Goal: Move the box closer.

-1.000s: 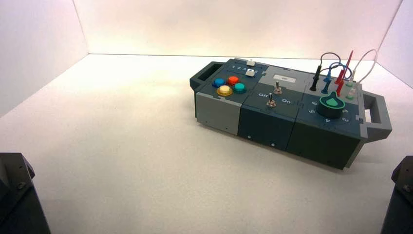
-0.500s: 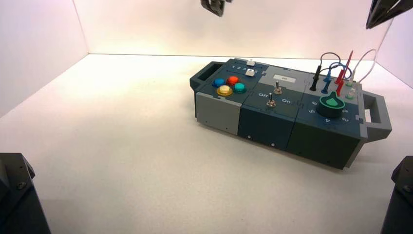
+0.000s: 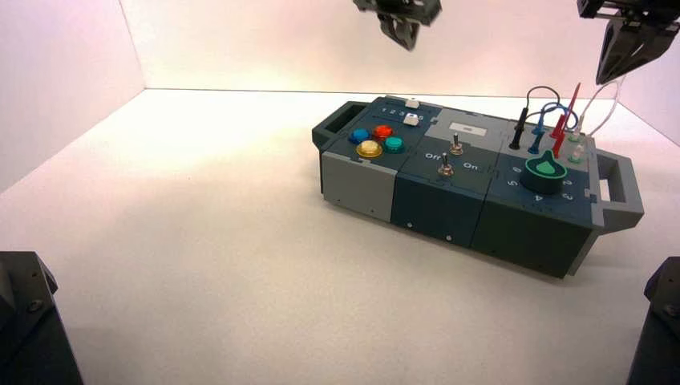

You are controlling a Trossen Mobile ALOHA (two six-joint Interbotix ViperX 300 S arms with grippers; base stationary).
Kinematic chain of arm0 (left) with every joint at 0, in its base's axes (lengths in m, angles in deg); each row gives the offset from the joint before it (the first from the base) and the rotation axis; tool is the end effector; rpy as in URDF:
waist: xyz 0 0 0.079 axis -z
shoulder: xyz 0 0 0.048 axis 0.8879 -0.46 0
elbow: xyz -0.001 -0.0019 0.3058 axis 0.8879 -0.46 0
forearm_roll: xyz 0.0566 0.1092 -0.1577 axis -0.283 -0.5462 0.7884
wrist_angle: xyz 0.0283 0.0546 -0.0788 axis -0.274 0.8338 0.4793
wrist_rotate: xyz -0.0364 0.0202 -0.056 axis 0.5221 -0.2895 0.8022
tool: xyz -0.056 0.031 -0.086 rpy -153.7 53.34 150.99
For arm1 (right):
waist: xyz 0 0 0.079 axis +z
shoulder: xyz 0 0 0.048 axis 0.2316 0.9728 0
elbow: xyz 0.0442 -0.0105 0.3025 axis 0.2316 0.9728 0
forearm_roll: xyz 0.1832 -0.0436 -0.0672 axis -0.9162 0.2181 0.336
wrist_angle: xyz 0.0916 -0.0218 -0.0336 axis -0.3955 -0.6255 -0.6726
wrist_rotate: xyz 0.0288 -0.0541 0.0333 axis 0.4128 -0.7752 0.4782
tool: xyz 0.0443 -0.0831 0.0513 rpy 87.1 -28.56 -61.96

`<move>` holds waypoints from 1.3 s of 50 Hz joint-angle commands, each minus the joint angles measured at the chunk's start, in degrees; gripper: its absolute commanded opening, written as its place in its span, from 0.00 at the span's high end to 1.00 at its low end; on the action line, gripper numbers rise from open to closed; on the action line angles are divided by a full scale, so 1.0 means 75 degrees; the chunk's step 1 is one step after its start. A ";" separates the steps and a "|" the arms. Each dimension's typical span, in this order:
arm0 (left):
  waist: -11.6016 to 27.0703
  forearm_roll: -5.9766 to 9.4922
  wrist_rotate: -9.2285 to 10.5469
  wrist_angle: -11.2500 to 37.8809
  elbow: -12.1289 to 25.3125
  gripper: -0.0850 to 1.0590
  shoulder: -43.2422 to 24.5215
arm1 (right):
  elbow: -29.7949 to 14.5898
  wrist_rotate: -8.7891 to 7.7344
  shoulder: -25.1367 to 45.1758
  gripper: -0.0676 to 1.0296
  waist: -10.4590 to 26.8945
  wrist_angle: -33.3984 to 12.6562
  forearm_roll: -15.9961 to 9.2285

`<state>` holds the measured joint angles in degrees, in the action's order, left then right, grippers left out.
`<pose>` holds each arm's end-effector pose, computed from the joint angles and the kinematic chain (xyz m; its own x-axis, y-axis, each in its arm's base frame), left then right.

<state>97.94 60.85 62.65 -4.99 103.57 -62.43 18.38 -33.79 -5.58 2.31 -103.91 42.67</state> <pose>0.5297 -0.4013 0.0689 0.3902 -0.4222 -0.8182 0.7380 0.6748 0.0037 0.3269 -0.0586 0.1064 0.3564 -0.0391 -0.9335 0.2710 0.9605 0.0632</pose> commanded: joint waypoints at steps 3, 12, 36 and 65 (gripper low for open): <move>-0.0012 0.0035 -0.0105 0.0199 0.0340 0.95 -0.0047 | -0.0164 -0.0023 0.0012 0.96 -0.0047 0.0105 0.0000; -0.0012 0.0070 -0.0305 0.0234 0.0445 0.95 -0.0328 | -0.0211 -0.0047 0.0082 0.96 -0.0047 0.0188 0.0000; -0.0023 0.0375 -0.0398 0.1090 0.2109 0.95 -0.1324 | -0.0293 -0.0047 0.0820 0.96 -0.0047 0.0328 0.0000; 0.0188 0.0574 -0.0738 0.2988 0.4359 0.95 -0.2414 | -0.0422 -0.0164 0.1289 0.96 0.0082 0.0094 -0.0012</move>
<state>98.29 65.24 57.64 17.42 135.12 -83.52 17.06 -34.67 4.17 2.49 -102.85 42.67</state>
